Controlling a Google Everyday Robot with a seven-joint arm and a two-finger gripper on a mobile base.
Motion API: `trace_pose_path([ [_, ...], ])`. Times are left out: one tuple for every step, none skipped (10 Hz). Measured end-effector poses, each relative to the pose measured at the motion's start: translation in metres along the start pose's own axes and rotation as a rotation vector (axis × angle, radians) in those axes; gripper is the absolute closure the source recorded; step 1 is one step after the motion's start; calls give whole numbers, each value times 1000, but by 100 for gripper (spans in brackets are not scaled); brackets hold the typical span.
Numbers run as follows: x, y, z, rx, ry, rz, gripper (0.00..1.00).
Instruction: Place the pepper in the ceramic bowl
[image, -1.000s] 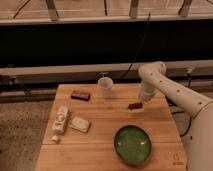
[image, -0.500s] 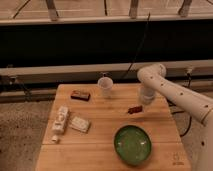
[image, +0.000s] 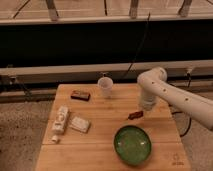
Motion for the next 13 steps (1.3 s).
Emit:
trace_pose_path([
  [-4,0,-1,5,0,-9,100],
  [-8,7,-1,-1,0,-18,100],
  [-13,17,-2,-5,2,-28,100],
  [-18,23,-3,-4,3,-38,100],
  [-23,27,-3,-5,4,-50,100],
  [-25,28,-3,-5,3,-54,100],
  [-29,28,-3,-3,2,-64,100],
  [-37,29,-4,-3,1,-76,100],
  [-46,36,-5,-7,1,-86,100],
  [-55,41,-6,-8,1,-97,100],
  [-61,43,-6,-7,1,-102,100],
  [-64,41,-6,0,-1,-109,100],
  [-69,42,-5,-1,-2,-121,100],
])
